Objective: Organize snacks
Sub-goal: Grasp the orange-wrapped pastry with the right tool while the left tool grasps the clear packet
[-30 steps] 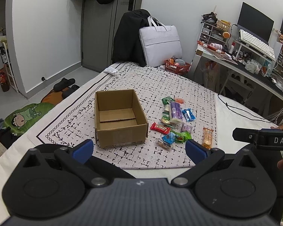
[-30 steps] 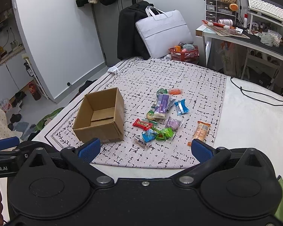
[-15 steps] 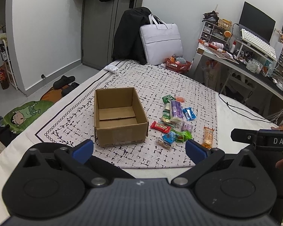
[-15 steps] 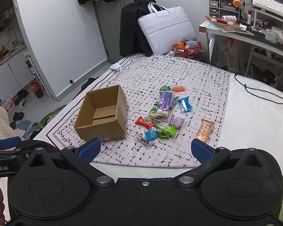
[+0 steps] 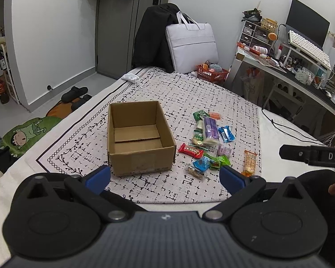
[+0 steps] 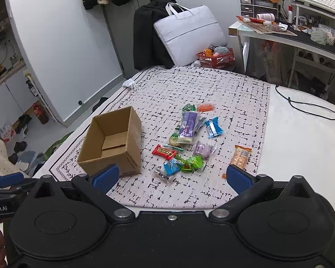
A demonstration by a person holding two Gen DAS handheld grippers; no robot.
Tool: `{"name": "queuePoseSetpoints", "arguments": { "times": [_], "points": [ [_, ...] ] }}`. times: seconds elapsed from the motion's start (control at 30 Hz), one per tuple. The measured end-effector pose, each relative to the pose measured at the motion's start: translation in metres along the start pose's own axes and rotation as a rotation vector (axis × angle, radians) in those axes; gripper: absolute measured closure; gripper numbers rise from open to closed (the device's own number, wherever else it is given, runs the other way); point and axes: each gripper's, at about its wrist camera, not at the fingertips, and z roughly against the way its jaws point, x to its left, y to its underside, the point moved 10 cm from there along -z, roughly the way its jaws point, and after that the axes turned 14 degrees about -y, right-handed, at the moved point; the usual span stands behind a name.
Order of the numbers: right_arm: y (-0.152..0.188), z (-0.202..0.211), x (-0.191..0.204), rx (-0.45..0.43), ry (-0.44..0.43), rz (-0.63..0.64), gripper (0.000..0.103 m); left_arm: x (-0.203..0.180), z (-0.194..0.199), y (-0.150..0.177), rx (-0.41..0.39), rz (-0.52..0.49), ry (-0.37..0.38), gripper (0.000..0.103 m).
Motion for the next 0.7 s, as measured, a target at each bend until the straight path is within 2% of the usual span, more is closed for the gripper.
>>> {"name": "queuePoseSetpoints", "arguments": {
  "times": [0.3,0.53,0.7],
  "points": [
    [-0.005,-0.02,-0.026,0.007,0.002,-0.057,0.0,-0.009,-0.023,-0.005,0.021,0.023,0.027,0.0],
    [-0.008,-0.038,-0.053,0.022,0.053,-0.113,0.0,-0.028,-0.047,-0.007,0.038,0.019,0.058,0.002],
    [-0.007,-0.057,-0.074,0.045,0.068,-0.176,0.008,-0.044,-0.07,-0.005,0.071,0.011,0.072,0.004]
  ]
}}
